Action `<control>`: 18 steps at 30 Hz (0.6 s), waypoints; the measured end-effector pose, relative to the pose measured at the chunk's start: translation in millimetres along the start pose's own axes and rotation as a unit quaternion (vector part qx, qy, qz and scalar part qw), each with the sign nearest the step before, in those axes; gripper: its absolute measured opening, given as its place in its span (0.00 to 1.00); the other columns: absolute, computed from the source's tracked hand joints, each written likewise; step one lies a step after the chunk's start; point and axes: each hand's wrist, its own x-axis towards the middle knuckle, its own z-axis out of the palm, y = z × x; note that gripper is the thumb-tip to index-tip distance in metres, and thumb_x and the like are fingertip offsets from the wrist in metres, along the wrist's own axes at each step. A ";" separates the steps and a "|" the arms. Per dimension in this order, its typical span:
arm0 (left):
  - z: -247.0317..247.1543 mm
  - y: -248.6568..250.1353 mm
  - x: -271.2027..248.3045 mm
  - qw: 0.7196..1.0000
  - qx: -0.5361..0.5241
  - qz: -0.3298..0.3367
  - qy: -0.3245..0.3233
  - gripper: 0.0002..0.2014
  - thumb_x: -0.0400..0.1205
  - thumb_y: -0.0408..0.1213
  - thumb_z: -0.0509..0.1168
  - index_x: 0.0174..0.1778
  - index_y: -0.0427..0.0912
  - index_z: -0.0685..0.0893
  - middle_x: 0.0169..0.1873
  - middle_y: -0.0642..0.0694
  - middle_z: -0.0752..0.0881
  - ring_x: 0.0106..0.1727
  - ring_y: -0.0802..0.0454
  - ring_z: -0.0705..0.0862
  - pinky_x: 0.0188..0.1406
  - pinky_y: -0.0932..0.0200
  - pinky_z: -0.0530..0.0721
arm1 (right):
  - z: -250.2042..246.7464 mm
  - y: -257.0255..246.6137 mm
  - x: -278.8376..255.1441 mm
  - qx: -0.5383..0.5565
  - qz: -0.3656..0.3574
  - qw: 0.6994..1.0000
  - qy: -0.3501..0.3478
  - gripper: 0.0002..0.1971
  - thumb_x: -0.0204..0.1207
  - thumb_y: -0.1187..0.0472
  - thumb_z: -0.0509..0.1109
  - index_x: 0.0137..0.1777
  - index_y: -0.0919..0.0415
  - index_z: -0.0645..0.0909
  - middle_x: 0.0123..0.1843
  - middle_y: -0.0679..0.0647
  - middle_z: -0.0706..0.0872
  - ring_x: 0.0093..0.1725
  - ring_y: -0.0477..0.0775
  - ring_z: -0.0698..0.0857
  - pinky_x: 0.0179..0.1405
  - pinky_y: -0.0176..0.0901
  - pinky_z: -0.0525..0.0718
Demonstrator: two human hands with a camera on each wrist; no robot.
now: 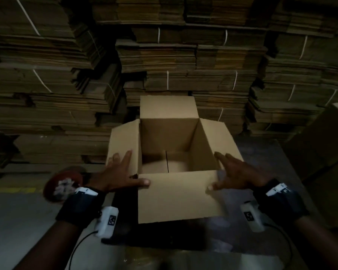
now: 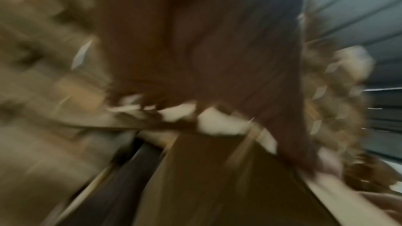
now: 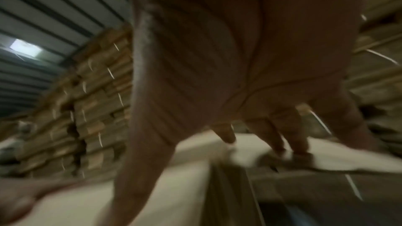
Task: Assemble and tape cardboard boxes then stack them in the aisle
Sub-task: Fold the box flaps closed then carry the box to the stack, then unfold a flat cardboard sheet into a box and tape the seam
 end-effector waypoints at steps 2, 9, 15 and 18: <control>17.2 -9.1 9.4 0.996 -0.076 0.041 0.017 0.75 0.51 0.89 0.65 0.86 0.62 0.32 0.89 0.43 0.38 0.89 0.42 0.38 0.86 0.36 0.52 | 20.1 0.7 9.6 0.034 -0.006 0.999 0.013 0.74 0.56 0.23 0.80 0.90 0.48 0.34 0.91 0.56 0.52 0.87 0.63 0.62 0.81 0.59 0.70; 63.0 -4.4 19.8 0.970 -0.174 0.112 0.125 0.64 0.62 0.85 0.63 0.88 0.62 0.41 0.90 0.49 0.50 0.89 0.53 0.46 0.87 0.41 0.58 | 45.3 9.8 22.8 0.032 0.009 0.990 0.135 0.62 0.68 0.33 0.79 0.90 0.50 0.42 0.86 0.61 0.68 0.78 0.67 0.74 0.69 0.57 0.76; 72.6 19.3 16.7 0.972 -0.130 0.080 0.179 0.59 0.65 0.87 0.52 0.87 0.65 0.38 0.89 0.40 0.48 0.89 0.42 0.47 0.86 0.38 0.53 | 13.2 1.9 33.5 -0.045 0.064 0.995 0.067 0.61 0.69 0.34 0.79 0.89 0.55 0.42 0.83 0.64 0.61 0.80 0.70 0.66 0.75 0.66 0.73; 75.7 27.6 11.2 0.970 -0.128 0.055 0.197 0.55 0.68 0.84 0.55 0.86 0.69 0.37 0.89 0.41 0.43 0.89 0.38 0.44 0.85 0.33 0.46 | -8.9 -35.7 26.5 -0.089 0.013 0.994 0.056 0.41 0.79 0.38 0.71 0.84 0.54 0.59 0.80 0.60 0.67 0.80 0.66 0.66 0.74 0.65 0.71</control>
